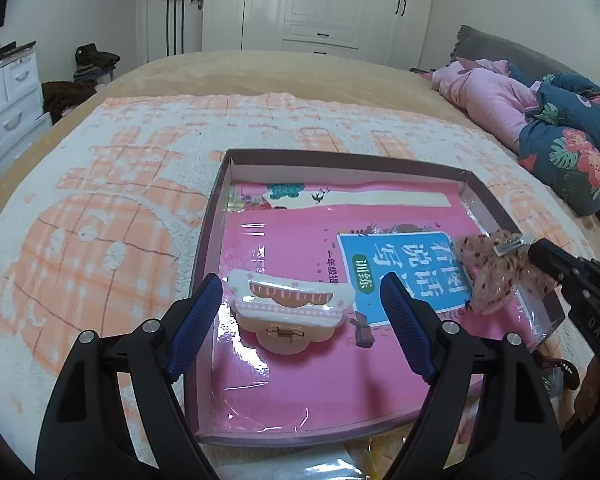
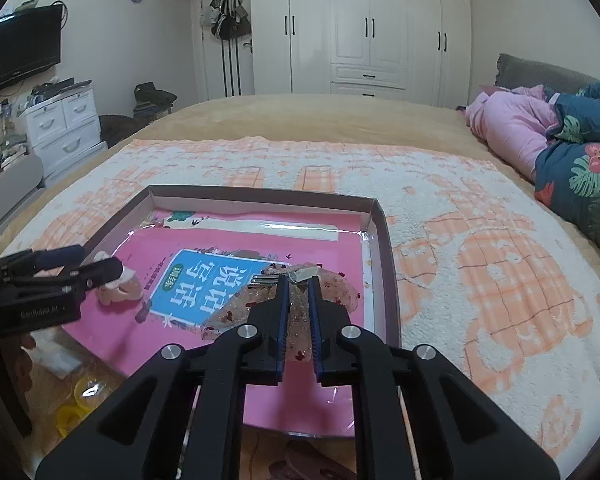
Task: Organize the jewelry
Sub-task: 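Carry the claw clip and bow clip into the pink box and release both, then grasp the bagged yellow bangles with the left tool while the right tool grasps a clear bag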
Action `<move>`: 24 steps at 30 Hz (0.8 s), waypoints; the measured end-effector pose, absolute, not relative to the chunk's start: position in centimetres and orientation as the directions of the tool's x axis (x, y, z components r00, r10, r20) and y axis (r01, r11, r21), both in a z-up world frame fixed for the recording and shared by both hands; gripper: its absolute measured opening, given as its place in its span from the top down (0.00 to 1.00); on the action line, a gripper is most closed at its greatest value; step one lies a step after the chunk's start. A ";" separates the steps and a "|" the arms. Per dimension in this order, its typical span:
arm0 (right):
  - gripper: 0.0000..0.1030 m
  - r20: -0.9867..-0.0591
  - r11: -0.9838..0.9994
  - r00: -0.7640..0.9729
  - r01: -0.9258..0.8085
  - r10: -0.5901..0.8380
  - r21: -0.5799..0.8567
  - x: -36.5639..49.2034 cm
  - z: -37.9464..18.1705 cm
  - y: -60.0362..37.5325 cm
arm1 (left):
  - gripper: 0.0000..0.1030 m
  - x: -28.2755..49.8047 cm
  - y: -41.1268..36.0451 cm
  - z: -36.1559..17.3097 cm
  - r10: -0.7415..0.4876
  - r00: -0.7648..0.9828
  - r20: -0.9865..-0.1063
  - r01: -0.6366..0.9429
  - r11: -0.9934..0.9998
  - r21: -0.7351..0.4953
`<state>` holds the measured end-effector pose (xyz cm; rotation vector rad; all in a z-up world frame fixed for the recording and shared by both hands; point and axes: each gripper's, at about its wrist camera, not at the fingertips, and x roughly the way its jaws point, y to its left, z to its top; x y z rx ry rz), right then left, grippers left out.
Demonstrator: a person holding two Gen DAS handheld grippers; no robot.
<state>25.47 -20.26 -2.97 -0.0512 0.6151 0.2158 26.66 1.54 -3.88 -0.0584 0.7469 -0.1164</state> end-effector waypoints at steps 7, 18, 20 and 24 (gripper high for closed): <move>0.61 -0.558 0.978 0.808 -0.209 0.189 0.030 23.6 -2.6 -21.0 | 0.25 25.3 1.6 -2.6 -0.128 0.750 -0.649 0.089 0.992 -0.093; 0.30 -0.420 0.981 0.889 -0.196 0.180 0.007 18.4 1.1 -22.1 | 0.11 21.0 2.4 0.8 -0.135 0.805 -0.577 0.074 0.989 -0.128; 0.26 -0.395 0.981 0.901 -0.193 0.181 0.008 17.4 1.9 -22.2 | 0.11 20.3 2.2 1.5 -0.134 0.817 -0.561 0.075 0.989 -0.127; 0.20 -0.358 0.980 0.915 -0.197 0.187 0.010 15.6 3.1 -22.4 | 0.11 18.9 1.9 2.7 -0.139 0.832 -0.537 0.083 0.988 -0.128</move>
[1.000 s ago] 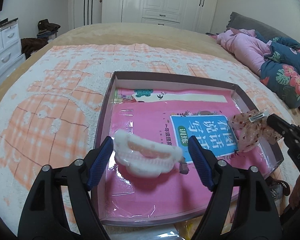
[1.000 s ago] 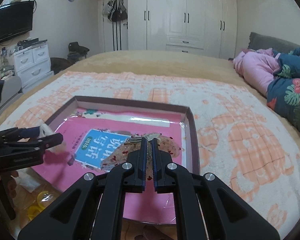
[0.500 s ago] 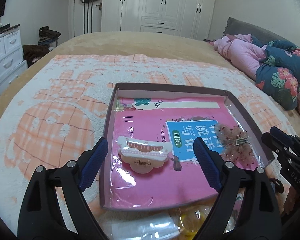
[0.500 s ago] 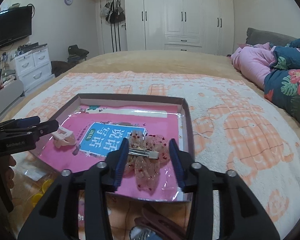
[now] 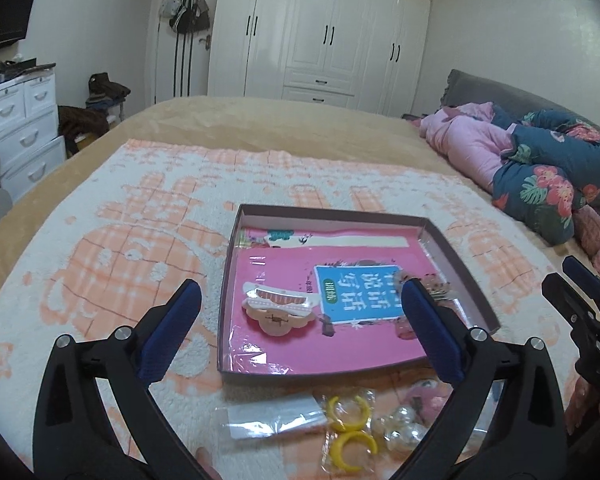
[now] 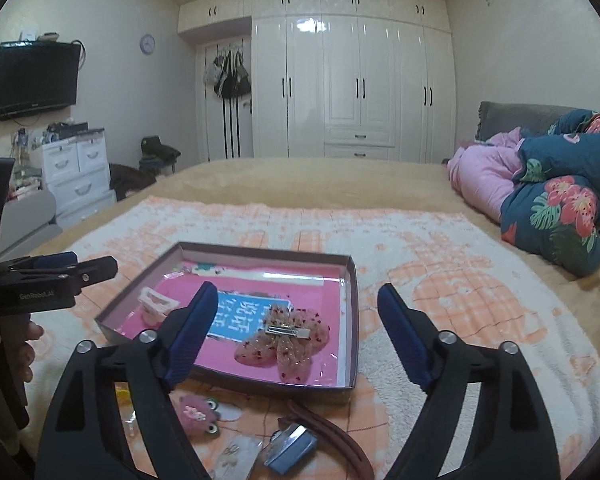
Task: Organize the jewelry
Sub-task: 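Grasp the bagged yellow bangles with the left tool while the right tool grasps a clear bag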
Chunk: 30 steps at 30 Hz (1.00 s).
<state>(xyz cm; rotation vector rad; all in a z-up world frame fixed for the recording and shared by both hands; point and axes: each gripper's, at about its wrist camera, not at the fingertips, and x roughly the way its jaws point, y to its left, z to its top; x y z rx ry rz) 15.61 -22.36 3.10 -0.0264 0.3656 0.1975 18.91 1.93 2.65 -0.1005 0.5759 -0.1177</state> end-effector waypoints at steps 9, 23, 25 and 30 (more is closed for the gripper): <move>0.17 -0.323 0.979 0.926 -0.205 0.195 0.004 12.4 4.2 -22.8 | 0.11 15.2 2.2 3.6 -0.149 0.856 -0.496 0.079 0.984 -0.160; 0.16 -0.304 0.972 0.926 -0.234 0.224 0.004 8.6 4.2 -22.8 | 0.11 11.1 3.0 3.7 -0.134 0.875 -0.465 0.069 0.986 -0.155; 0.16 -0.309 0.970 0.922 -0.242 0.232 0.005 8.1 4.0 -22.7 | 0.11 10.8 2.8 3.5 -0.131 0.873 -0.470 0.069 0.987 -0.147; 0.16 -0.342 0.963 0.904 -0.269 0.255 0.006 7.0 3.0 -22.5 | 0.11 9.5 2.5 2.6 -0.148 0.865 -0.479 0.091 0.986 -0.141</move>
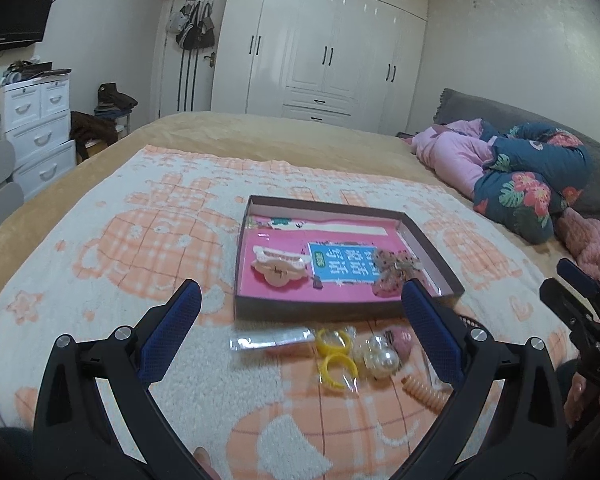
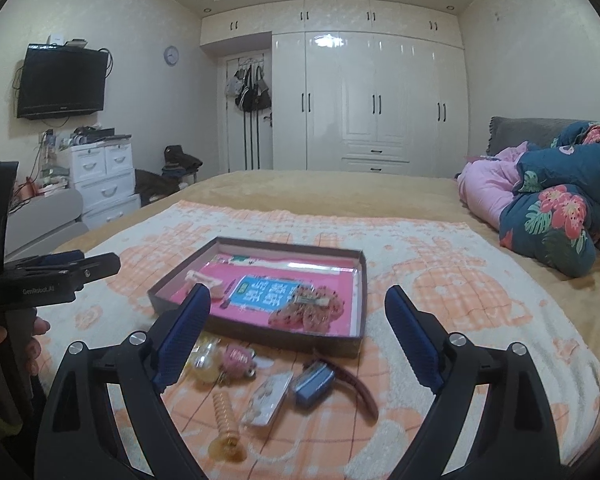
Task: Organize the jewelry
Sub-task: 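Grasp the bagged yellow bangles with the left tool while the right tool grasps a clear bag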
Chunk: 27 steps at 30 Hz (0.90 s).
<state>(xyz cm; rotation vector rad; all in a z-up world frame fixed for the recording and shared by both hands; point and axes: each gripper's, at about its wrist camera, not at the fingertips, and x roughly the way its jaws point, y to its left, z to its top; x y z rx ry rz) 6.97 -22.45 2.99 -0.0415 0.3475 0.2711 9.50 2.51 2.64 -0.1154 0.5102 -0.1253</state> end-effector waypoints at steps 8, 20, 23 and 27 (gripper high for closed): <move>0.16 -0.436 0.952 0.853 -0.303 0.287 0.035 6.1 0.3 -22.2 | 0.11 8.5 1.8 0.6 -0.161 0.827 -0.539 0.122 0.987 -0.108; 0.37 -0.581 0.934 0.739 -0.333 0.341 0.125 8.2 -3.2 -22.0 | 0.11 9.1 1.0 -2.9 -0.179 0.757 -0.628 0.167 0.983 -0.079; 0.43 -0.610 0.933 0.714 -0.330 0.344 0.141 8.8 -4.1 -21.9 | 0.11 9.4 0.6 -3.7 -0.187 0.738 -0.648 0.184 0.980 -0.073; 0.53 -0.636 0.929 0.686 -0.339 0.353 0.150 9.6 -4.9 -21.5 | 0.17 10.1 0.3 -4.8 -0.200 0.711 -0.674 0.197 0.977 -0.083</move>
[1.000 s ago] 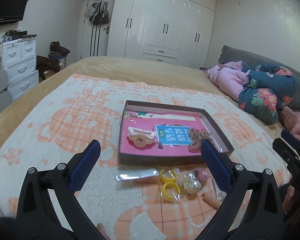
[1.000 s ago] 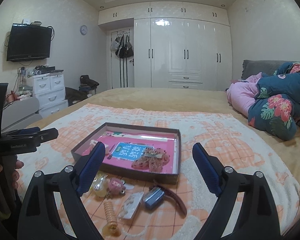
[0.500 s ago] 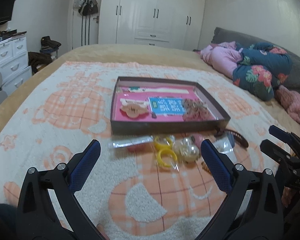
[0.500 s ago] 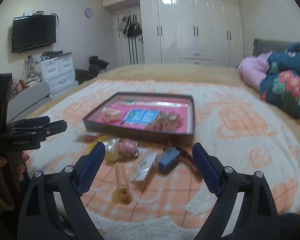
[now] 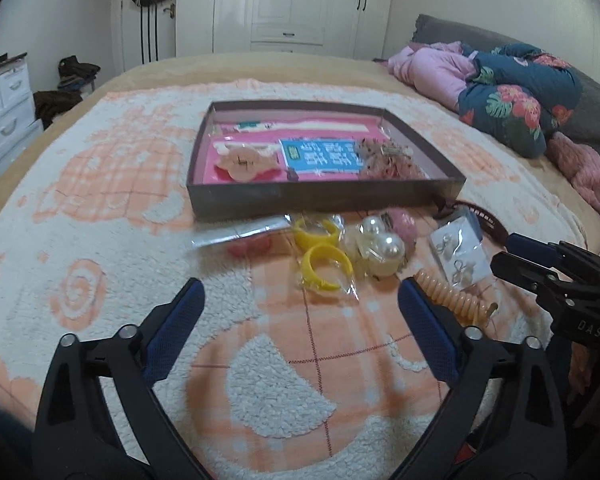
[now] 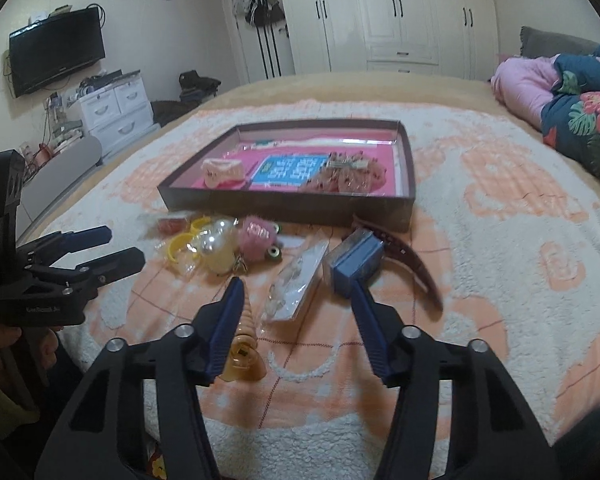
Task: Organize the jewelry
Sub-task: 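Grasp the bagged yellow bangles with the left tool while the right tool grasps a clear bag, then lower the yellow bangles into the box with the left tool while the right tool places the clear bag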
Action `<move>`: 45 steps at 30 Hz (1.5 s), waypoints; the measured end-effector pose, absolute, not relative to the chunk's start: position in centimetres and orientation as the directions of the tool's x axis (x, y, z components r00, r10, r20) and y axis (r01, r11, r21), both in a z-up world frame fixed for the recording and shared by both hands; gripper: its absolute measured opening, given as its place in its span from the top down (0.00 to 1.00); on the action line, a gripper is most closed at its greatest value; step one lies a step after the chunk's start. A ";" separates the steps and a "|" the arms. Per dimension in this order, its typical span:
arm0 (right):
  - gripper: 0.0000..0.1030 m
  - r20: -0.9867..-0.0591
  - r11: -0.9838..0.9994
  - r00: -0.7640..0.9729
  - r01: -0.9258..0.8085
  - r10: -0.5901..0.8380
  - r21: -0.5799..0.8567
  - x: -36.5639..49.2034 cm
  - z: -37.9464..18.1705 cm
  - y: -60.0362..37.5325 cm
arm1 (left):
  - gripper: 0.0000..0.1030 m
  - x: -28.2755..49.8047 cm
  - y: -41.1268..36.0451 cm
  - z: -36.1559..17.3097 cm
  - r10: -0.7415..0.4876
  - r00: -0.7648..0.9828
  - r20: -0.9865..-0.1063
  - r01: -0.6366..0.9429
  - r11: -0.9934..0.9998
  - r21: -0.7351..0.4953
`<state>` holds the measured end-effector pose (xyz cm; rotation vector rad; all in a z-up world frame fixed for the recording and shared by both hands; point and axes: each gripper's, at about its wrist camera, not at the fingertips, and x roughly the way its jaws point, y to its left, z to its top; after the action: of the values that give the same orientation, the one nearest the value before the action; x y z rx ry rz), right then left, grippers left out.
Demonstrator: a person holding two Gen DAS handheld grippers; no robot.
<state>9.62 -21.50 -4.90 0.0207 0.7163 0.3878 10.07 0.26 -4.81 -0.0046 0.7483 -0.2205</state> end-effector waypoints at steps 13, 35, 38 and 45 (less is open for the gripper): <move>0.80 -0.667 0.909 0.629 -0.367 0.398 0.196 11.7 -6.4 -20.4 | 0.27 12.1 -0.9 -6.5 -0.212 0.676 -0.706 0.215 0.973 -0.085; 0.86 -0.609 0.917 0.691 -0.348 0.390 0.193 10.3 -4.9 -22.3 | 0.69 13.6 -2.8 -7.5 -0.213 0.664 -0.716 0.280 0.960 -0.026; 0.86 -0.597 0.913 0.694 -0.355 0.402 0.202 10.0 -4.5 -22.4 | 0.69 12.7 -2.5 -6.9 -0.240 0.666 -0.707 0.291 0.955 -0.050; 0.86 -0.574 0.910 0.711 -0.370 0.407 0.187 9.3 -3.5 -22.3 | 0.69 10.4 -1.4 -5.0 -0.269 0.689 -0.673 0.288 0.954 -0.087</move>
<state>9.30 -22.31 -3.54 0.0595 0.6505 0.4316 10.38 -1.38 -4.97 0.0264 0.7490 -0.3120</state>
